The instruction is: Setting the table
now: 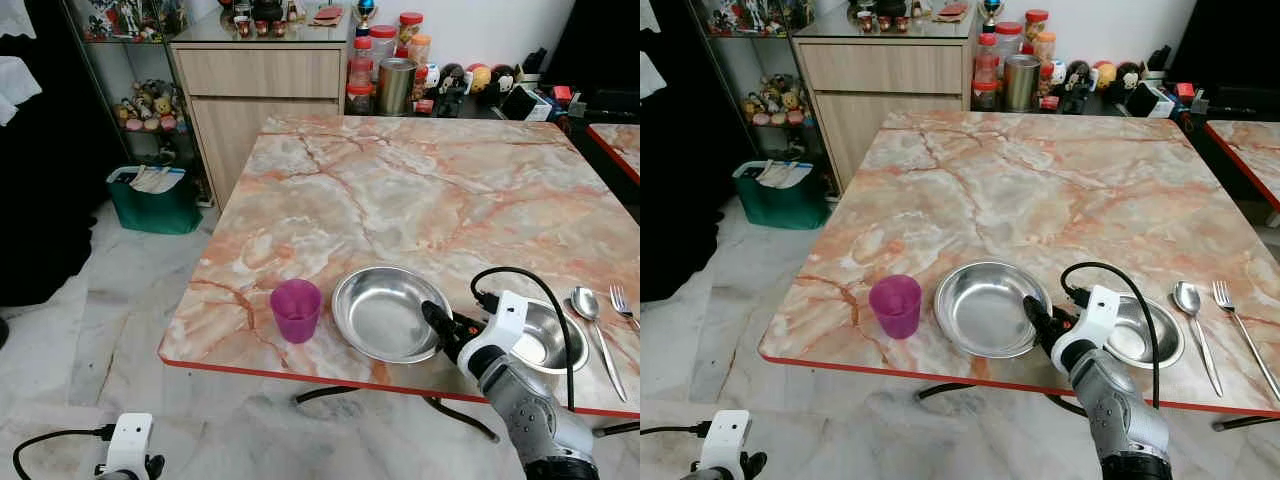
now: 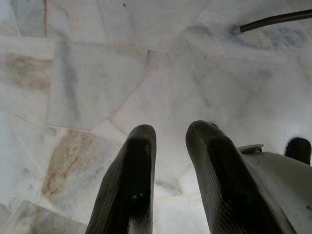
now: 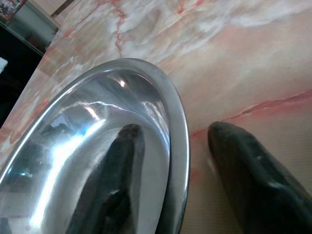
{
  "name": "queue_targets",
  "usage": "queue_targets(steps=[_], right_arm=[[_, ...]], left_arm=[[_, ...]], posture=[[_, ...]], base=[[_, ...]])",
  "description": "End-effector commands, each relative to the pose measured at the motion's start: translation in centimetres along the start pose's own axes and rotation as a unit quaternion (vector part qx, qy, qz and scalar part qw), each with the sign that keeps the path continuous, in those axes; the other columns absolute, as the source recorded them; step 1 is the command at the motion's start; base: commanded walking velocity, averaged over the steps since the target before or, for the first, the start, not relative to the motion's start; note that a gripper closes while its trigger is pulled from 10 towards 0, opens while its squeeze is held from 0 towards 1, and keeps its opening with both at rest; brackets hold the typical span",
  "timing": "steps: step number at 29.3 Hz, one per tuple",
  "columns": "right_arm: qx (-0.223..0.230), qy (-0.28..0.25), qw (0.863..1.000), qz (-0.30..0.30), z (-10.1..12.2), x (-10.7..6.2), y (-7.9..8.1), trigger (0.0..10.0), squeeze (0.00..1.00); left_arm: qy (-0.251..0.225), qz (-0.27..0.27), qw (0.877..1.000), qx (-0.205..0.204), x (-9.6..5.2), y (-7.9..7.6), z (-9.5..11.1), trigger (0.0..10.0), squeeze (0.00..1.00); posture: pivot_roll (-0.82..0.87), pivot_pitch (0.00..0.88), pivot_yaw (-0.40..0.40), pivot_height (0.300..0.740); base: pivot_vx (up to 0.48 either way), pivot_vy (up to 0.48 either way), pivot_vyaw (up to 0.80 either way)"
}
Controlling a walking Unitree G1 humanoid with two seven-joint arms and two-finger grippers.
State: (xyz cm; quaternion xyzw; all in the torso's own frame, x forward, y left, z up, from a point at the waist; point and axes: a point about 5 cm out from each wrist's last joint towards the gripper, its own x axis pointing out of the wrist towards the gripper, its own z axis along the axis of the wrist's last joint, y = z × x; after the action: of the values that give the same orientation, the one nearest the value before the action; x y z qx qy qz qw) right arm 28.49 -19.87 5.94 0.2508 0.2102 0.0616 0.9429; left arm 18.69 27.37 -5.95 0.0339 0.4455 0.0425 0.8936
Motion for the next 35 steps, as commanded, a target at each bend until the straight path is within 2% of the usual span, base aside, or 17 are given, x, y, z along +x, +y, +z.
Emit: queue_targets(steps=[1,30,32,34,35], right_arm=[[-0.008,-0.003,1.0,0.003,0.4,0.2,0.3,0.0,0.0],[-0.006,-0.059,0.998,-0.014,1.9,0.4,0.3,0.0,0.0],[-0.003,-0.101,0.995,-0.025,3.2,0.3,0.1,0.0,0.0],[-0.001,-0.12,0.992,-0.03,3.8,0.2,0.1,0.0,0.0],[-0.002,-0.139,0.99,-0.031,4.5,0.2,0.0,3.6,0.0]], left_arm=[[0.003,0.002,1.0,-0.001,0.0,0.0,-0.2,10.0,0.0],[0.0,0.002,1.0,0.002,0.0,0.1,-0.1,10.0,0.0],[0.0,0.002,1.0,0.003,0.0,0.1,-0.1,10.0,0.0],[0.0,0.001,1.0,0.003,0.0,0.1,-0.1,10.0,0.0],[0.0,0.001,1.0,0.003,0.0,0.1,-0.1,10.0,0.0]], posture=[[0.01,0.0,0.001,0.736],[0.01,0.0,0.004,0.736],[0.01,0.0,0.006,0.736],[0.01,0.0,0.006,0.736],[0.01,0.0,0.006,0.736]], base=[[0.0,0.0,0.0],[0.0,0.0,0.0],[0.0,0.0,0.0],[0.0,0.0,0.0],[0.0,0.0,0.0]])
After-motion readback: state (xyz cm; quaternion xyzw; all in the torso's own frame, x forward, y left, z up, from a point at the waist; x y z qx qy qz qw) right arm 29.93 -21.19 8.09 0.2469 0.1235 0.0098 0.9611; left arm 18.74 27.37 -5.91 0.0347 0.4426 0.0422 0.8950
